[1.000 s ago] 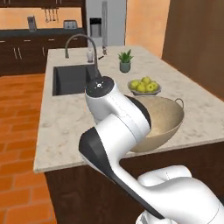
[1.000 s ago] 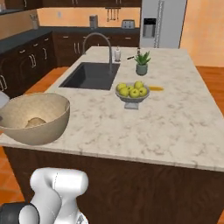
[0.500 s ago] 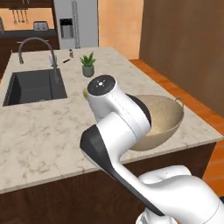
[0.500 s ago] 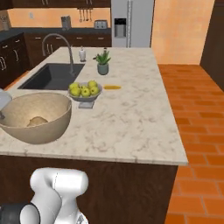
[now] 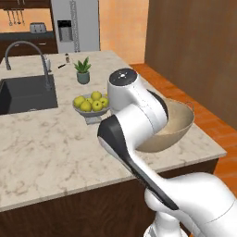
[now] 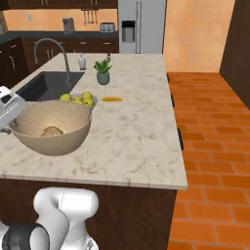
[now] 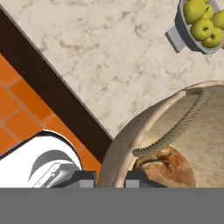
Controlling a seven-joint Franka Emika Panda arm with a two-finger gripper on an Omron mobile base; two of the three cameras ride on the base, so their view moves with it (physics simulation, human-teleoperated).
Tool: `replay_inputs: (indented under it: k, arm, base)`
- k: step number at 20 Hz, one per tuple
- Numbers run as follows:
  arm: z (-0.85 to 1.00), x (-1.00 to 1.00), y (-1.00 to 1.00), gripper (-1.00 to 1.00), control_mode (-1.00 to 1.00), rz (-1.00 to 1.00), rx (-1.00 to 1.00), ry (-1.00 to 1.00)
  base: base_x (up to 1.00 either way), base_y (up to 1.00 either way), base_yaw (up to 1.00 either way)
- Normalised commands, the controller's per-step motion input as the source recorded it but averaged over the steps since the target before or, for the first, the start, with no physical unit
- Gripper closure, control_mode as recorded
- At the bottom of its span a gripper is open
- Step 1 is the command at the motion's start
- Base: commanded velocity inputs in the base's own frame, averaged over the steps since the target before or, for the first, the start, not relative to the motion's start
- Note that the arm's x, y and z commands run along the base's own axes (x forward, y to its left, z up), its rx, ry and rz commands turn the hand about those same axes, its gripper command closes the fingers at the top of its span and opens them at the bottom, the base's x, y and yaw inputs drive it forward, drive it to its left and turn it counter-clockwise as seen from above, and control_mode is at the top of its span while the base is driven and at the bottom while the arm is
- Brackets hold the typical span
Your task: Open the cabinet, pick up the bread from the cabinet and place it in the basket. Then move the basket to the dining counter.
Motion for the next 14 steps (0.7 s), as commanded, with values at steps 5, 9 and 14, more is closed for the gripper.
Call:
replay_inputs:
  k: [5, 9, 14]
  arm:
    - [-0.21, 1.00, -0.55, 1.00, -1.00, 0.12, 0.09, 0.08]
    - [-0.46, 1.00, -0.33, 1.00, -1.00, 0.07, 0.14, 0.08]
    - [-0.59, 1.00, -0.30, 1.00, -1.00, 0.03, 0.07, 0.06]
  base:
    - [0.00, 0.00, 0.00]
    - [0.00, 0.00, 0.00]
    - [0.00, 0.00, 0.00]
